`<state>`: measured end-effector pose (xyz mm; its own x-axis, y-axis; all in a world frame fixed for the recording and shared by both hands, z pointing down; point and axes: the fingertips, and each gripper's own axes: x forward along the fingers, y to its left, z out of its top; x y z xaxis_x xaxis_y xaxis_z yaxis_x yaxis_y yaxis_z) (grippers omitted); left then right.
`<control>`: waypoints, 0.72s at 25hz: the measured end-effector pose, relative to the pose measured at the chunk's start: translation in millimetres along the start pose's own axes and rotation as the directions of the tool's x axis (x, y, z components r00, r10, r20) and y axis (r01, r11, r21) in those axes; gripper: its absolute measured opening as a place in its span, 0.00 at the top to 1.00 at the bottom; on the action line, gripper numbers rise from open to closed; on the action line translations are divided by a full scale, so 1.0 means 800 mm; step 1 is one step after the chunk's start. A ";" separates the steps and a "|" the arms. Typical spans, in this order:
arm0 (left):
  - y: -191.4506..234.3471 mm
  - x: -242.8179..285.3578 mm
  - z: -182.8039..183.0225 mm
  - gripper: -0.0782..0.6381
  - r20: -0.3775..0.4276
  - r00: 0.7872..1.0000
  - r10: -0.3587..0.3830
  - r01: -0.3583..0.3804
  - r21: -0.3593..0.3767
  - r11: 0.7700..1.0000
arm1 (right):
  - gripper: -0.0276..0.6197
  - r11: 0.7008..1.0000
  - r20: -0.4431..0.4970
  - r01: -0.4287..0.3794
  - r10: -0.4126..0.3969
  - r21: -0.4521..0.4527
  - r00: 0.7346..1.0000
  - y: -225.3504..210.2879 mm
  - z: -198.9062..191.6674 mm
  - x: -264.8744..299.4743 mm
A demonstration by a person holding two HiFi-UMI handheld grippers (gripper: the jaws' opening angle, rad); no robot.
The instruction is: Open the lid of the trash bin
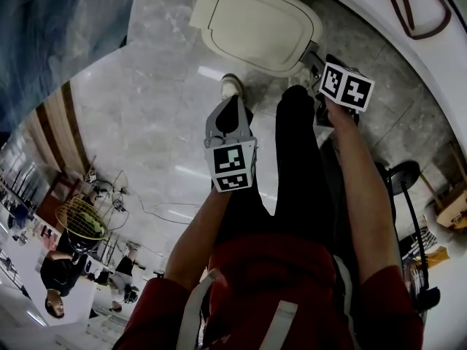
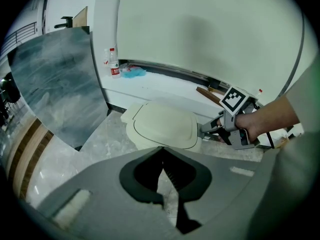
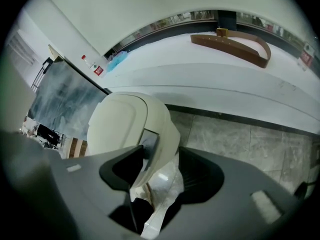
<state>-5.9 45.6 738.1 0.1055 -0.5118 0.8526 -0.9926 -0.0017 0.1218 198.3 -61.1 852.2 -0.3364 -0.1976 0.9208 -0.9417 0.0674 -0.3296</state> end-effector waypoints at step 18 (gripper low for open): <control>0.010 -0.003 -0.012 0.88 -0.023 1.000 0.006 -0.007 -0.014 1.000 | 0.58 1.000 -0.030 0.021 -0.021 -0.004 0.999 -0.003 -0.001 0.003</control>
<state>-13.3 54.8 742.2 0.1006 -0.4923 0.8646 -0.9923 0.0139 0.1234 199.5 -60.5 855.1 -0.3166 -0.1696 0.9333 -0.9485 0.0671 -0.3096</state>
